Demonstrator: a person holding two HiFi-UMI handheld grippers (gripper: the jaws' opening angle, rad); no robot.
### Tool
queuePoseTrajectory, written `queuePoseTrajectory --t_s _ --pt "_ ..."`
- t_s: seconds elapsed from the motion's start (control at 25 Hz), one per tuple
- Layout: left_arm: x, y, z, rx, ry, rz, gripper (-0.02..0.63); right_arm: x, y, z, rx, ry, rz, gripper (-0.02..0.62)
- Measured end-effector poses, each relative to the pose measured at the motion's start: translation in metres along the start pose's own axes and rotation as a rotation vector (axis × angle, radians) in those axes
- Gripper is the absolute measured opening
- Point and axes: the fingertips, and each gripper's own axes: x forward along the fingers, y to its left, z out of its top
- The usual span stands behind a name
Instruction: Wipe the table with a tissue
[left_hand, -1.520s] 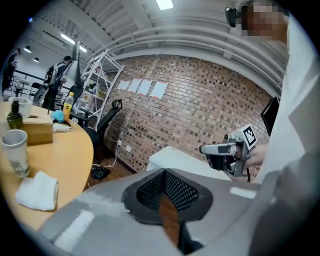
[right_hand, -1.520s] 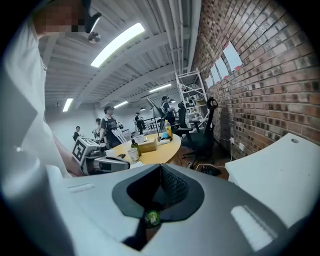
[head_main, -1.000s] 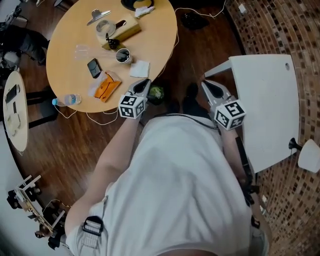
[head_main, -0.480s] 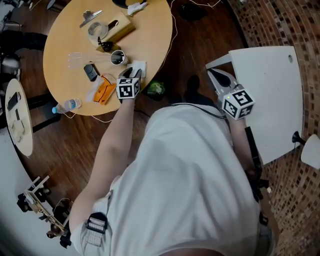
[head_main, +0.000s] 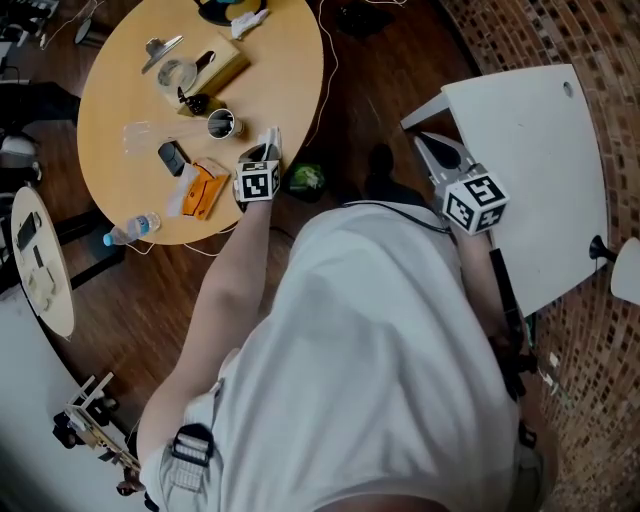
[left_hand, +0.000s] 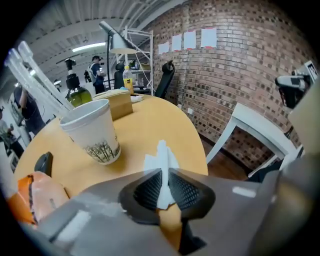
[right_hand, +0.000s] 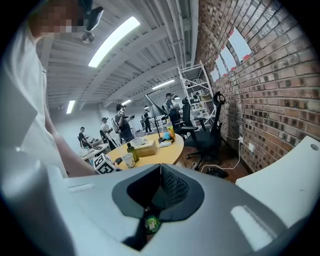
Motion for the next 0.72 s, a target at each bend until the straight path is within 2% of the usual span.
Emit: queuePoseTrajectory --t_s 0.12,0.36,0.44,0.6,0.72 --pt "-0.007 -0.004 0.006 -0.027 -0.033 -0.049 0.044 -0.007 0.003 -0.004 0.011 -0.010 -0.021 0.009" --pt "0.002 0.000 0.031 -0.031 -0.080 -0.084 0.044 -0.027 0.012 -0.025 0.044 -0.013 -0.087 0.009" --pt "0.006 -0.014 0.043 -0.008 -0.107 -0.138 0.044 -0.035 0.015 -0.033 0.058 -0.016 -0.128 0.009" --pt "0.004 -0.072 0.079 0.076 -0.166 -0.312 0.044 -0.059 0.010 -0.048 0.091 -0.025 -0.257 0.009" --pt "0.005 -0.088 0.104 0.092 -0.201 -0.386 0.044 -0.053 -0.002 -0.045 0.094 -0.059 -0.283 0.009"
